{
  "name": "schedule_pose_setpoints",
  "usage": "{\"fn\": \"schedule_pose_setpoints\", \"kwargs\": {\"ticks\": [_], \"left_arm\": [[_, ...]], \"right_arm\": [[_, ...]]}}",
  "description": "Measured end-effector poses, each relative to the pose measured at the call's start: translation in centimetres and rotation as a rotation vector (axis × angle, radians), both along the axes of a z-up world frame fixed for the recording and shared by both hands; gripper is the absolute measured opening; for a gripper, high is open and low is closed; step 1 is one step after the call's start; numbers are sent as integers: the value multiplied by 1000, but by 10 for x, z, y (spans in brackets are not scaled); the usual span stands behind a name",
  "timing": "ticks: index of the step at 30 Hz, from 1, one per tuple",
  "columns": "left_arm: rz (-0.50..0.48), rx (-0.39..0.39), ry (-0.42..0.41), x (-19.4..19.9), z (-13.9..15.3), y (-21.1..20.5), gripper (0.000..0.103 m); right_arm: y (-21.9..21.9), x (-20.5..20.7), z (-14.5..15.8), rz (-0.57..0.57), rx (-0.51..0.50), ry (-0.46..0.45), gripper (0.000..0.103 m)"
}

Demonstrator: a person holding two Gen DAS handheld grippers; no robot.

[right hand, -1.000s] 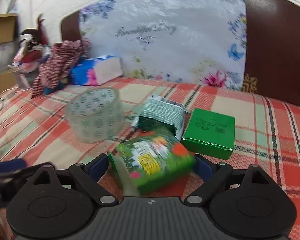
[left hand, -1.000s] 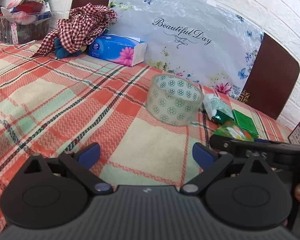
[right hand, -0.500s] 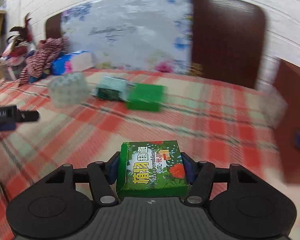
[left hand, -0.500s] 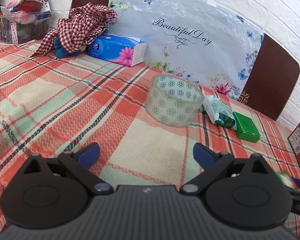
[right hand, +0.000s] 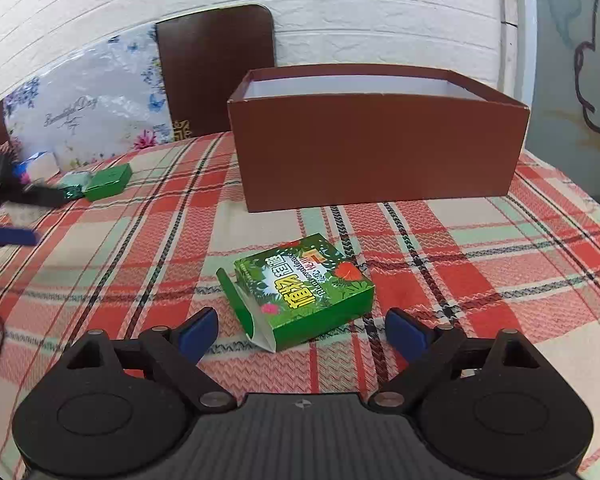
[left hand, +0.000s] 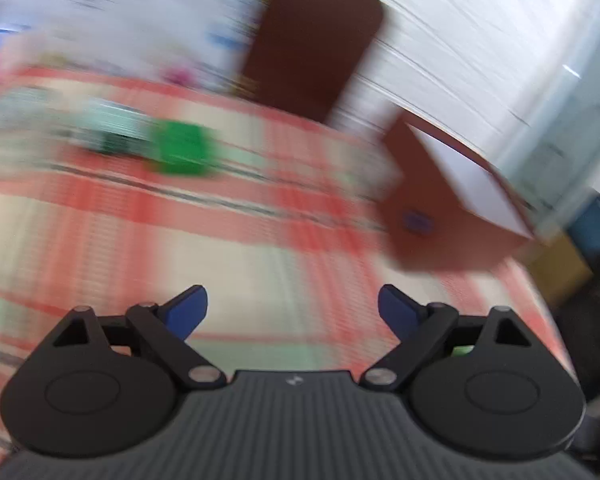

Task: Organize objects
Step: 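Grasp the green printed box with the right tool and lift it, then carry the green printed box over the brown box and release it, then move the open right tool back to the plain green box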

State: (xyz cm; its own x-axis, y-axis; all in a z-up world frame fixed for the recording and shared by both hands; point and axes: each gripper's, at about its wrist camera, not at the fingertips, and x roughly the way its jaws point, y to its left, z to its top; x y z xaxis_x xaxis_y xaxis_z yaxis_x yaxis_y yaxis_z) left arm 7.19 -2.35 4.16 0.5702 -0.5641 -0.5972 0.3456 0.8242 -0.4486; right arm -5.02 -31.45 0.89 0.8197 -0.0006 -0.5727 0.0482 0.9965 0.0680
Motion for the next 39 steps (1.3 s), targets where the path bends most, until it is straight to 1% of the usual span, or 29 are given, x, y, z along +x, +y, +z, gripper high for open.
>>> {"fn": "schedule_pose_setpoints", "kwargs": {"ticks": [1, 2, 4, 6, 8, 9, 10, 11, 12, 13, 14, 15, 16, 18, 20, 21, 23, 25, 28, 30, 31, 32, 33, 34, 35, 37, 39], "left_arm": [[-80, -6, 31, -4, 2, -25, 91], [-143, 4, 60, -7, 2, -47, 91], [-230, 14, 117, -12, -2, -81, 91], [-271, -4, 193, -13, -11, -101, 91], [-280, -6, 251, -13, -21, -117, 91], [-283, 1, 265, -12, -24, -124, 91], [-286, 12, 269, -11, -28, -130, 90], [-288, 29, 264, -9, -31, -137, 84], [-287, 51, 241, -9, -32, -143, 70], [-295, 74, 218, -7, -30, -148, 60], [-331, 58, 226, -4, -26, -152, 49], [-331, 51, 226, -2, -20, -154, 48], [-331, 49, 202, -2, -9, -155, 48], [-346, 44, 114, -2, 18, -158, 48], [-359, 44, 4, -3, 47, -163, 48], [-361, 49, -45, -1, 59, -165, 48], [-349, 65, -121, 9, 76, -173, 49], [-328, 83, -149, 27, 83, -181, 50], [-294, 94, -153, 54, 86, -188, 53], [-275, 118, -154, 71, 83, -193, 58], [-254, 144, -150, 77, 80, -198, 61], [-228, 171, -141, 81, 76, -199, 63], [-218, 178, -132, 84, 74, -198, 63], [-223, 162, -131, 83, 74, -194, 63], [-227, 147, -138, 80, 73, -191, 64], [-217, 134, -173, 69, 74, -180, 65], [-208, 100, -200, 55, 75, -163, 71]], "right_arm": [[0, 0, 2, 17, -9, 6, 91], [0, 1, 4, 35, -24, 8, 91], [0, 4, 7, 69, -67, -1, 92], [-2, 6, 9, 105, -115, -9, 93], [-7, 13, 7, 130, -133, -2, 93], [-11, 18, 6, 147, -118, 12, 91], [-15, 24, 3, 170, -92, 35, 81], [-17, 29, 0, 191, -63, 50, 76], [-19, 30, 1, 191, -52, 29, 63], [-18, 31, 2, 188, -47, 16, 62], [-18, 31, 4, 186, -31, -2, 61], [-19, 30, 7, 166, -22, -35, 61], [-20, 28, 12, 151, -18, -76, 61], [-21, 23, 27, 127, -40, -188, 62], [-21, 23, 44, 105, -72, -307, 62], [-23, 28, 52, 93, -72, -353, 62], [-28, 45, 63, 74, -57, -412, 62], [-32, 69, 69, 63, -49, -425, 62], [-34, 103, 68, 48, -36, -430, 63], [-32, 125, 63, 47, -56, -419, 68], [-30, 136, 58, 45, -80, -394, 73], [-27, 143, 54, 37, -97, -373, 73], [-27, 145, 51, 21, -101, -362, 73], [-28, 142, 50, 11, -83, -373, 73], [-39, 126, 48, 5, -57, -396, 73], [-42, 108, 48, -33, -29, -442, 74], [-43, 89, 46, -75, -8, -473, 76]]}}
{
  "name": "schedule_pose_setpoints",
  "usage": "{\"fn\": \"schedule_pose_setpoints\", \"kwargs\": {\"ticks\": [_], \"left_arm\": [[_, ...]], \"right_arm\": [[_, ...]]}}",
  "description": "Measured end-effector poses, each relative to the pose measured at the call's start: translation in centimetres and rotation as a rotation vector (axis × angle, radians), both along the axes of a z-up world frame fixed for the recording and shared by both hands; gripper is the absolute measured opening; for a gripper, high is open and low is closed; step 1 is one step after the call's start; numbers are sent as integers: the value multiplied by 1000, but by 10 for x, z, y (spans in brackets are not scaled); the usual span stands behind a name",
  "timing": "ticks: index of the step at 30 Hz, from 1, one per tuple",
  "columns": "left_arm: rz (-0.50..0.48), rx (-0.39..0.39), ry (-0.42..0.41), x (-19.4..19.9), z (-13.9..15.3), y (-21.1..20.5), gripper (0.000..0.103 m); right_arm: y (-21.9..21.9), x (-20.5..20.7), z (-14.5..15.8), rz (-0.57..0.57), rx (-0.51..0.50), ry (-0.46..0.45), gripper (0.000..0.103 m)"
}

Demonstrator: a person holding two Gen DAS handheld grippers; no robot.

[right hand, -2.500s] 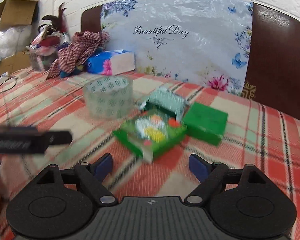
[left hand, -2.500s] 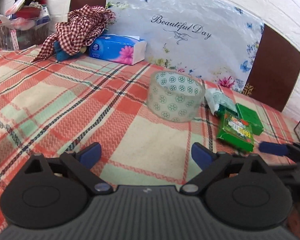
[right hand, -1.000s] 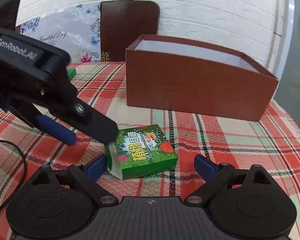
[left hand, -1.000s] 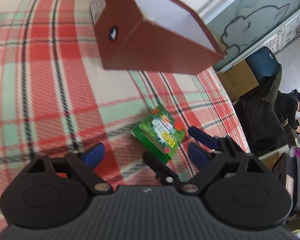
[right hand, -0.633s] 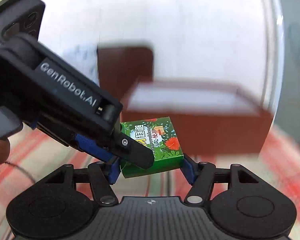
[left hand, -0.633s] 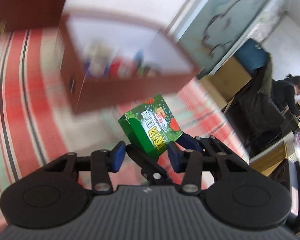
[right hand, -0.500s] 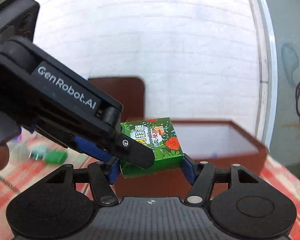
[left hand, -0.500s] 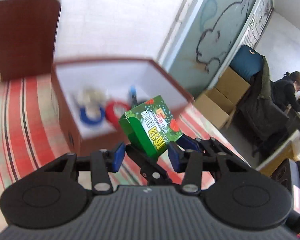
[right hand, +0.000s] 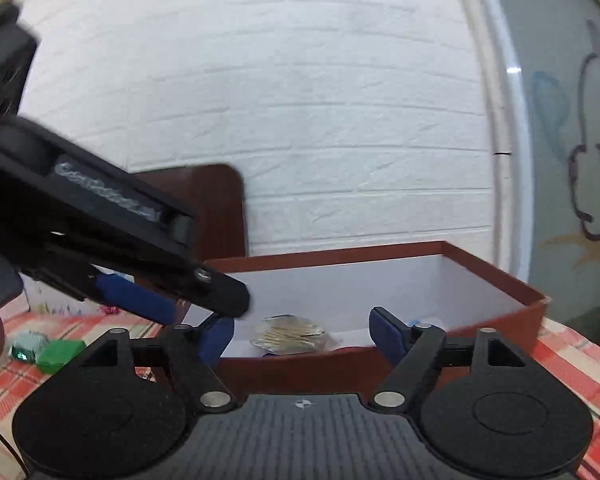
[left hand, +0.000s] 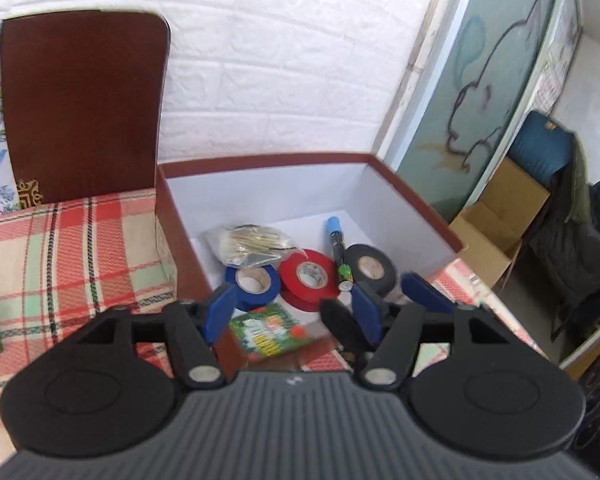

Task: Organize objects
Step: 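Move the open right tool back to the plain green box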

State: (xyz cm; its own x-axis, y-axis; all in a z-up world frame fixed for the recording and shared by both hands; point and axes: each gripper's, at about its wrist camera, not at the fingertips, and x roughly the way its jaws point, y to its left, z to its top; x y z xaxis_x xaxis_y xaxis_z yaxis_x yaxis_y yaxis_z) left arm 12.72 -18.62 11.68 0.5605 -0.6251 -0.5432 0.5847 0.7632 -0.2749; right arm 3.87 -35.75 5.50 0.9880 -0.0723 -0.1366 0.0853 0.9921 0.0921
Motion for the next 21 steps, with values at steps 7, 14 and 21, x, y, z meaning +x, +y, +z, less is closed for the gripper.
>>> {"fn": "schedule_pose_setpoints", "kwargs": {"ticks": [7, 14, 21], "left_arm": [[175, -26, 6, -36, -22, 102, 74], [658, 243, 42, -29, -94, 246, 74], [766, 200, -41, -38, -122, 305, 94]], "right_arm": [[34, -39, -12, 115, 22, 61, 77], [141, 6, -37, 490, -47, 309, 64], [222, 99, -35, 510, -113, 342, 69]]}}
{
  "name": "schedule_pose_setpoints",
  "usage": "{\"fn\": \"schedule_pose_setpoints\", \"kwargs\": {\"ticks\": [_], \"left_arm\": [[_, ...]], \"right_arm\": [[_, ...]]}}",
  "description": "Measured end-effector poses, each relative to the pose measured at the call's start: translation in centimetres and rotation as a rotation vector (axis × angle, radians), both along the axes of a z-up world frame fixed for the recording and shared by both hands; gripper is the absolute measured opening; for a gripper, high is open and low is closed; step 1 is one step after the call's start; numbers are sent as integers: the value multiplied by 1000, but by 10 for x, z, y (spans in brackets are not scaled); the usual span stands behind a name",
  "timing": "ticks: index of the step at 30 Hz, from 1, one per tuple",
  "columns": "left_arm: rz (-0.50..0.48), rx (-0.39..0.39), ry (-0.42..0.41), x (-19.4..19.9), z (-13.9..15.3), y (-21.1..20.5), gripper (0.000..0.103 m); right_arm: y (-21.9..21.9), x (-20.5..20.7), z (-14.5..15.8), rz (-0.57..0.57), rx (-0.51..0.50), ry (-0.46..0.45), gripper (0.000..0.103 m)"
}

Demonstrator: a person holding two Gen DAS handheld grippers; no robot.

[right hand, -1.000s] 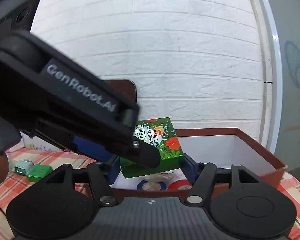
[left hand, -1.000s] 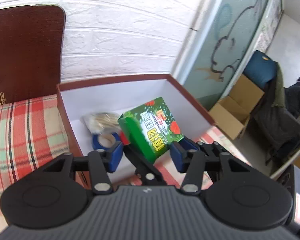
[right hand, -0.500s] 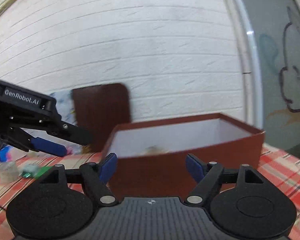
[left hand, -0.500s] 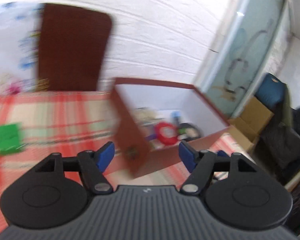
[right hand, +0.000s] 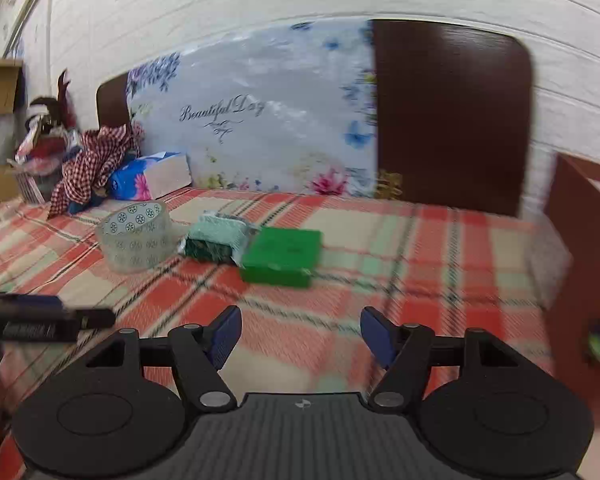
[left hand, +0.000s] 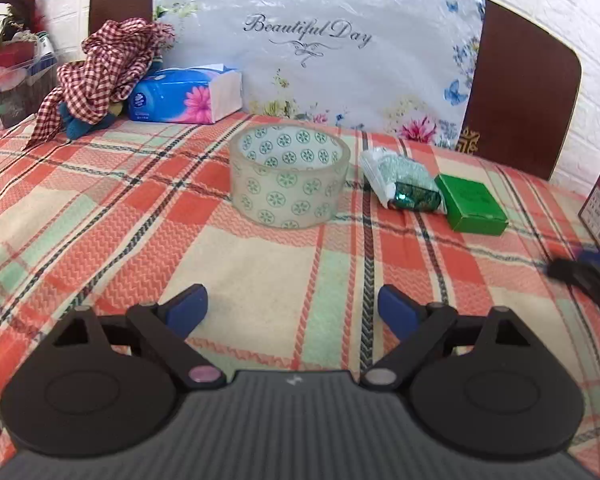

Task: Organize objects
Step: 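Move the open right tool back to the plain green box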

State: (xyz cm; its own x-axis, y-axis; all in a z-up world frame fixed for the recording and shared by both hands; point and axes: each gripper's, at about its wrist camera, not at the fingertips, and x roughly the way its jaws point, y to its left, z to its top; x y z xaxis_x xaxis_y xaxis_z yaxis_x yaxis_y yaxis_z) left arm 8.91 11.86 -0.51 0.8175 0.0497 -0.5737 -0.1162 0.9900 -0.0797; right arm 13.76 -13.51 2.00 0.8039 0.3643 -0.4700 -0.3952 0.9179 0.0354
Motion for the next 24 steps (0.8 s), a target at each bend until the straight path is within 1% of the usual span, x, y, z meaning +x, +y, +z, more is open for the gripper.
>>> {"fn": "schedule_pose_setpoints", "kwargs": {"ticks": [1, 2, 4, 5, 6, 8, 10, 14, 18, 20, 22, 23, 24], "left_arm": [[-18, 1, -6, 0, 0, -2, 94], [-36, -9, -12, -1, 0, -2, 94], [-38, -42, -22, 0, 0, 1, 94], [-37, -58, -27, 2, -1, 2, 94], [-37, -71, -31, 2, -1, 3, 94], [-36, -85, -36, 2, -2, 3, 94], [-37, -93, -38, 3, -3, 3, 94], [-38, -88, -36, 4, -4, 0, 95], [-43, -58, -22, 7, -4, -5, 96], [-51, -32, -10, 8, -4, -8, 96], [-68, 9, 9, 10, -3, -17, 96], [-82, 38, 24, 11, -2, -24, 95], [-103, 51, 37, 11, 0, -32, 93]], "right_arm": [[12, 9, 0, 9, -26, -9, 76], [23, 17, -1, 16, -53, -16, 79], [39, 39, -8, 13, -112, -15, 80], [46, 51, -12, 8, -142, 13, 78], [48, 60, -15, 2, -148, 49, 77], [40, 67, -13, -9, -94, 74, 62], [31, 60, -13, -9, -92, 72, 61], [-1, 20, -18, -8, -80, 82, 61], [-47, -45, -20, -34, -84, 99, 61], [-72, -79, -20, -65, -87, 116, 61], [-95, -109, -19, -121, -96, 123, 60], [-105, -123, -19, -154, -96, 123, 60], [-115, -134, -19, -187, -94, 121, 62]]}}
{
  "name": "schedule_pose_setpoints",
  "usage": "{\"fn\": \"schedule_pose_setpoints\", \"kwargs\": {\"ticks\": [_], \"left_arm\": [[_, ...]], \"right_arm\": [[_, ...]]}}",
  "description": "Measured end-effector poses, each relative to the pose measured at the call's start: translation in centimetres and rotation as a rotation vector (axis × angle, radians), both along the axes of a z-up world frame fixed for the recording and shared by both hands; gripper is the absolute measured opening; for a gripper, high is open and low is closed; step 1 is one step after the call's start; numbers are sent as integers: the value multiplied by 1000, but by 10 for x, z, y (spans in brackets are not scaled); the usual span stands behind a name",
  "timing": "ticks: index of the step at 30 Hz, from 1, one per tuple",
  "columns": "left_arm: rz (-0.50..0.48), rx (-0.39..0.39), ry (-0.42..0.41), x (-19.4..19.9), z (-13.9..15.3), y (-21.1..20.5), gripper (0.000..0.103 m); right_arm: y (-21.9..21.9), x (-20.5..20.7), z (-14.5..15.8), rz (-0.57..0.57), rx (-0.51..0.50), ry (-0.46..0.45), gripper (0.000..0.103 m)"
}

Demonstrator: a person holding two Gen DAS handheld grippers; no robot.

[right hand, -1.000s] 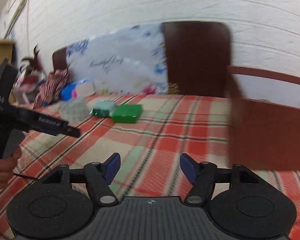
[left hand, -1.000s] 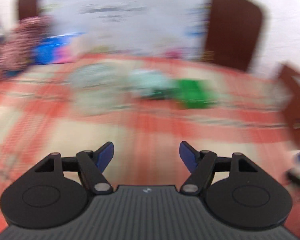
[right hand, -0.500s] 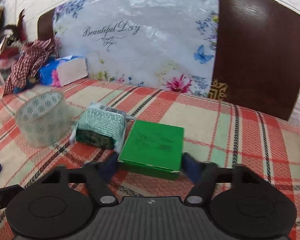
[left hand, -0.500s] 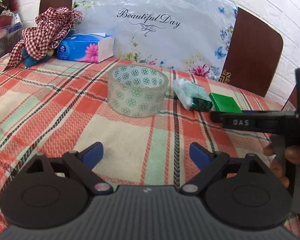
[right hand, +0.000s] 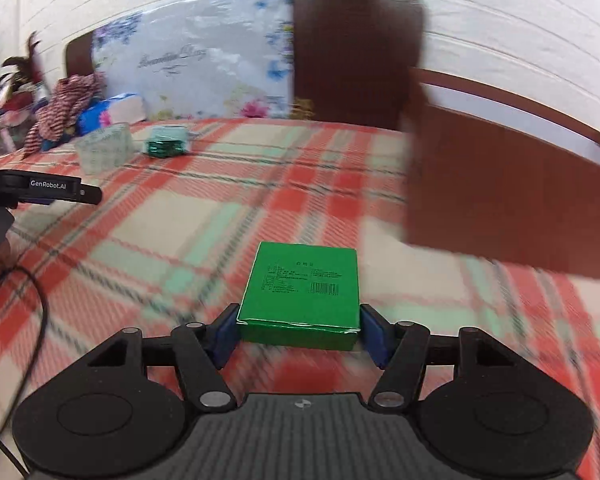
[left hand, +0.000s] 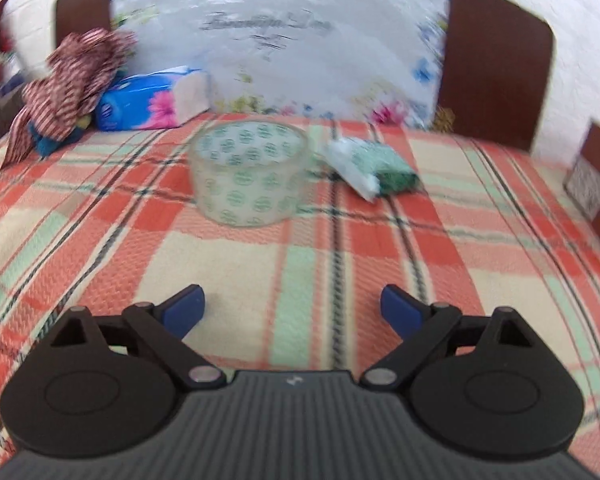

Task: Organize objects
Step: 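Move the open right tool back to the plain green box, then grasp the plain green box with the right tool and drop it in the box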

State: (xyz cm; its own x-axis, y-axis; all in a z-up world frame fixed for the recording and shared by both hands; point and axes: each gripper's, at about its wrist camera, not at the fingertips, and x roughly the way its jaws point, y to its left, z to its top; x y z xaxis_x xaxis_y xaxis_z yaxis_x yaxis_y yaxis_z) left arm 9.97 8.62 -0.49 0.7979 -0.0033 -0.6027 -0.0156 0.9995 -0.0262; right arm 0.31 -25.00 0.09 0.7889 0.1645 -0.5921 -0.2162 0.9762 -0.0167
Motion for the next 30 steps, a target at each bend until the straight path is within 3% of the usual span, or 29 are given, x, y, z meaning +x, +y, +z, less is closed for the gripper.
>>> {"fn": "schedule_pose_setpoints", "kwargs": {"ticks": [1, 2, 8, 13, 18, 19, 20, 21, 23, 27, 30], "left_arm": [[-29, -26, 14, -1, 4, -9, 93], [-67, -76, 28, -4, 9, -19, 92], [-333, -336, 189, -20, 37, -110, 83], [-380, -486, 400, -28, 22, -147, 79], [-392, -497, 430, -29, 19, -167, 79], [-401, -486, 435, -27, 17, -173, 78], [-407, -455, 437, -23, 16, -180, 65], [-404, -420, 434, -20, 16, -187, 51], [-425, -444, 444, -21, 22, -190, 45], [-533, -409, 300, -32, 72, -202, 45], [-602, -375, 189, -25, 106, -224, 45]], "right_arm": [[-9, -11, 0, -34, -2, -2, 71], [-17, -20, 0, -66, -5, -2, 74], [-33, -40, 0, -110, 26, -21, 75], [-26, -29, -1, -50, 11, -26, 80], [-15, -2, -3, -7, 3, -21, 83], [-13, 5, -4, -2, 0, -20, 74], [-11, 11, -5, 11, 1, -10, 64], [-9, 13, -4, 15, 2, -17, 62], [-8, 8, 1, 5, 14, -45, 61], [-16, -15, 27, -39, -10, -267, 62], [-30, -9, 48, -108, -8, -398, 62]]}}
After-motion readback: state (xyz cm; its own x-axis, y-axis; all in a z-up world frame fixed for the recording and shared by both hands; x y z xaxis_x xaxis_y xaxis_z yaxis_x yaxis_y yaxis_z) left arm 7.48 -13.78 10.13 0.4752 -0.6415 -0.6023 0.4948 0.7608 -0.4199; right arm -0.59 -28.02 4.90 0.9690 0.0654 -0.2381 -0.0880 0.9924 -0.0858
